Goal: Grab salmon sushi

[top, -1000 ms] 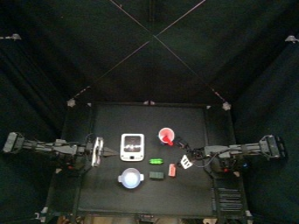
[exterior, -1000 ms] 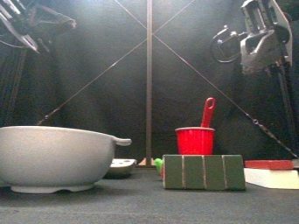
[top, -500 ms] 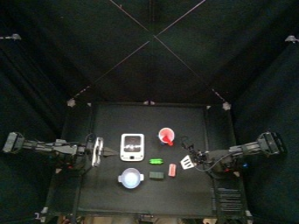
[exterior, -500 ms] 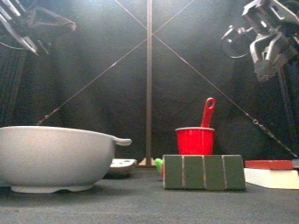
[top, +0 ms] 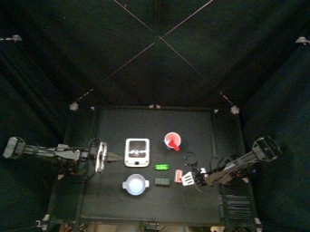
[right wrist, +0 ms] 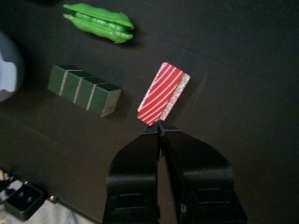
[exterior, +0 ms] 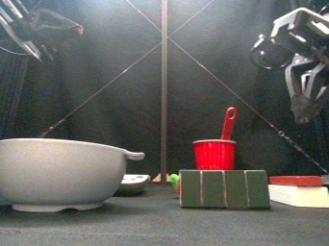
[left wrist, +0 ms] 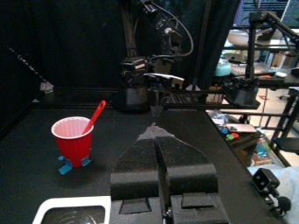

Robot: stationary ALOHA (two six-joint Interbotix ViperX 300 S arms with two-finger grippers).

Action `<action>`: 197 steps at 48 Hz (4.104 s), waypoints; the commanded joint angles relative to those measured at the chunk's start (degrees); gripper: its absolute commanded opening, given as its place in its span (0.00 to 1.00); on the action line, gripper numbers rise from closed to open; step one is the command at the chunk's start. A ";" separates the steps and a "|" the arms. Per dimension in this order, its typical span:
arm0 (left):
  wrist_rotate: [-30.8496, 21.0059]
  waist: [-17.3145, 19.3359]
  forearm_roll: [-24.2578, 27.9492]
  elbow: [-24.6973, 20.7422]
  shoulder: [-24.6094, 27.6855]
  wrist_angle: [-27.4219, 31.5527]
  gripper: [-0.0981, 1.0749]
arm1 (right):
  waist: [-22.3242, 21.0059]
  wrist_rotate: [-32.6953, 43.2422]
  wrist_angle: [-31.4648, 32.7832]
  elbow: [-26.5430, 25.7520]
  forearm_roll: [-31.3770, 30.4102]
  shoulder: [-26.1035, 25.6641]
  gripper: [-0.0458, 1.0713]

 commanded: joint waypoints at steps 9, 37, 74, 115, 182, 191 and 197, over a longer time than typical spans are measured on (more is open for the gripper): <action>0.09 0.00 0.00 -0.70 0.35 0.88 0.06 | 0.18 1.23 0.09 -4.22 -0.35 7.47 0.10; 0.09 0.00 -0.09 -0.70 0.26 1.85 0.06 | -1.49 1.23 0.70 -5.10 -1.76 11.78 0.62; 0.09 0.00 -0.09 -0.70 0.26 2.81 0.06 | -3.43 0.62 0.70 -5.89 -3.52 15.12 0.81; 0.09 0.00 -0.09 -0.70 0.26 3.43 0.06 | -4.48 0.18 -0.62 -5.98 -2.46 16.96 0.80; 0.35 -0.09 0.44 -0.88 0.26 4.22 0.06 | -4.22 -1.85 -1.32 -6.86 -3.96 13.45 0.47; 0.35 0.00 0.44 -0.88 0.26 4.22 0.06 | -4.48 -1.93 -1.41 -7.82 -4.39 13.36 0.47; 0.35 -0.09 0.44 -0.88 0.26 4.31 0.06 | -4.66 -1.93 -1.58 -7.91 -5.36 13.45 0.47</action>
